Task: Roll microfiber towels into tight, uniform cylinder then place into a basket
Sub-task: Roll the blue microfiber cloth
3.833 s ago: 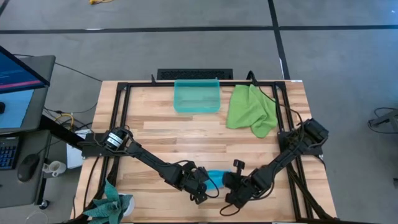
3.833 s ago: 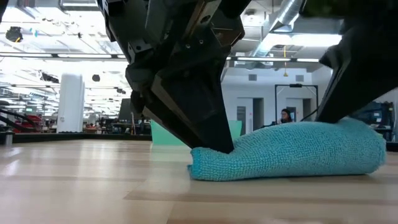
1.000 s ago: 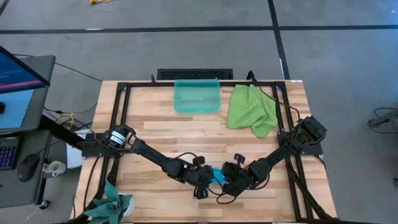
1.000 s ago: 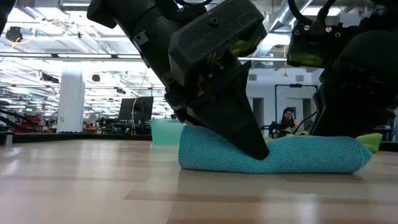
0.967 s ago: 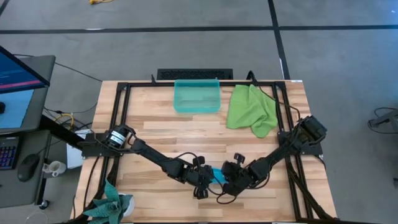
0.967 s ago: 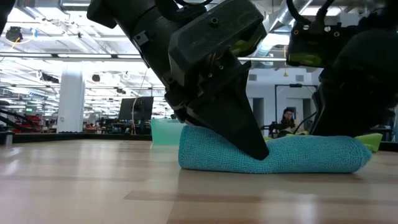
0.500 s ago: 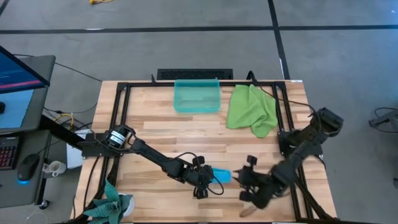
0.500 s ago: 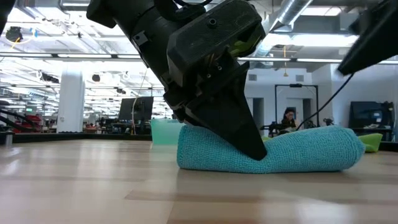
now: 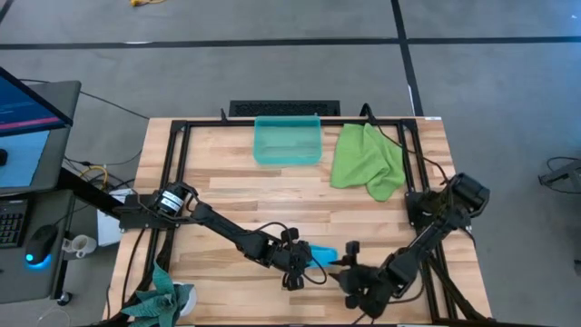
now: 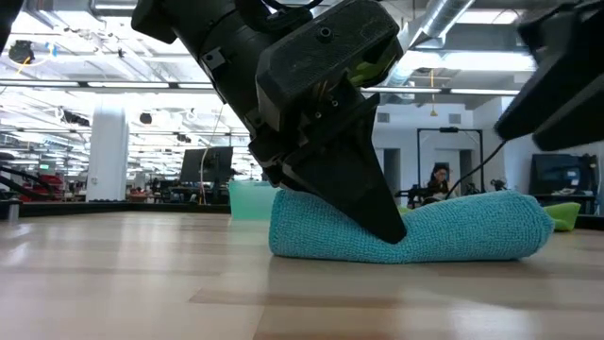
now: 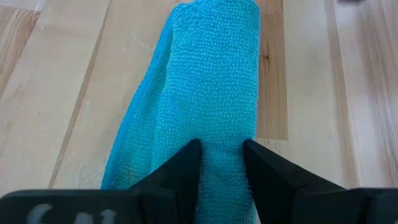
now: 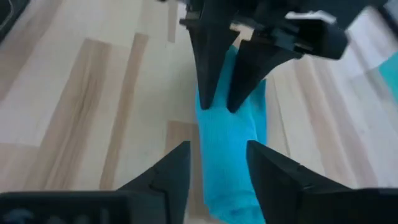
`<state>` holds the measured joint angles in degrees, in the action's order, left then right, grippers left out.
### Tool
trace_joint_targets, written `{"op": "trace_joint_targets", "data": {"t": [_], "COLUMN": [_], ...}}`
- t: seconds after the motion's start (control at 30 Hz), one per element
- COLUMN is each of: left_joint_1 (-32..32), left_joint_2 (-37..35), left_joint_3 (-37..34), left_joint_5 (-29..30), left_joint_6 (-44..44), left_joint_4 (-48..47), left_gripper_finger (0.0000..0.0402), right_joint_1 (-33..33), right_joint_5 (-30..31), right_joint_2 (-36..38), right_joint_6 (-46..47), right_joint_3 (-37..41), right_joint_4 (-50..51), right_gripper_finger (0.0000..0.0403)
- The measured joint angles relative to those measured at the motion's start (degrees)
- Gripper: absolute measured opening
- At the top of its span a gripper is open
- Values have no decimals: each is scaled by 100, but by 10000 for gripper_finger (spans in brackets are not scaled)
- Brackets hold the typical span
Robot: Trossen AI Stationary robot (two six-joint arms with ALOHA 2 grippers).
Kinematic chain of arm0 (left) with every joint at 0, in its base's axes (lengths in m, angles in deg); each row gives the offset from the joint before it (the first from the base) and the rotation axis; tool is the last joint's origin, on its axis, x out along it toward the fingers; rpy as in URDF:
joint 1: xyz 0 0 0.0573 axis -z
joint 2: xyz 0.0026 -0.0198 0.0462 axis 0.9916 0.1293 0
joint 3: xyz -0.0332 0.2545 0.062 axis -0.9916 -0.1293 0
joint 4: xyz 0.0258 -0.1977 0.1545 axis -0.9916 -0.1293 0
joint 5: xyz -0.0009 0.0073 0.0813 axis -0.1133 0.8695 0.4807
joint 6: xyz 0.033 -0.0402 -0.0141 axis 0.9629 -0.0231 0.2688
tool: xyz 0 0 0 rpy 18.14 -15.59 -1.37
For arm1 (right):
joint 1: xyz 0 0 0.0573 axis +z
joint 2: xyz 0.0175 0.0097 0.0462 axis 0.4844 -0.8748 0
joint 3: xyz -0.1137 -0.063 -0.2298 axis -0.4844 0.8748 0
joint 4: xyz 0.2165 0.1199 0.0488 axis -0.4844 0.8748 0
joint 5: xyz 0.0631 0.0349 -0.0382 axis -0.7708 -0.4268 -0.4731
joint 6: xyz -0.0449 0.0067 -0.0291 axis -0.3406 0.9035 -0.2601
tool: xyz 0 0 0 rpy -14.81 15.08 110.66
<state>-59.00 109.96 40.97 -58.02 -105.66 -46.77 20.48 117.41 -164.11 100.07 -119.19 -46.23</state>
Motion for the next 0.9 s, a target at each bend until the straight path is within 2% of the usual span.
{"op": "trace_joint_targets", "data": {"t": [0.2, 0.33, 0.47, 0.6, 0.7, 0.9], "left_joint_1": [0, 0, 0, 0, 0, 0], "left_joint_2": [0, 0, 0, 0, 0, 0], "left_joint_3": [0, 0, 0, 0, 2, 4], "left_joint_5": [-21, -27, -36, -39, -42, -82], "left_joint_6": [0, 0, 0, 0, 0, 3], "left_joint_4": [-1, -1, -1, -2, -32, -44], "left_gripper_finger": [121, 121, 121, 121, 121, 121], "right_joint_1": [-333, -582, -743, -829, -901, -945], "right_joint_5": [-422, -727, -1163, -1200, -1472, -1694], "right_joint_2": [-77, -275, -550, -777, -774, -709], "right_joint_6": [-102, -120, -126, -55, 97, 395], "right_joint_3": [0, 2, -22, -31, -39, -37], "right_joint_4": [-200, -166, -256, -169, -74, 50], "right_gripper_finger": [233, 247, 249, 249, 248, 213]}}
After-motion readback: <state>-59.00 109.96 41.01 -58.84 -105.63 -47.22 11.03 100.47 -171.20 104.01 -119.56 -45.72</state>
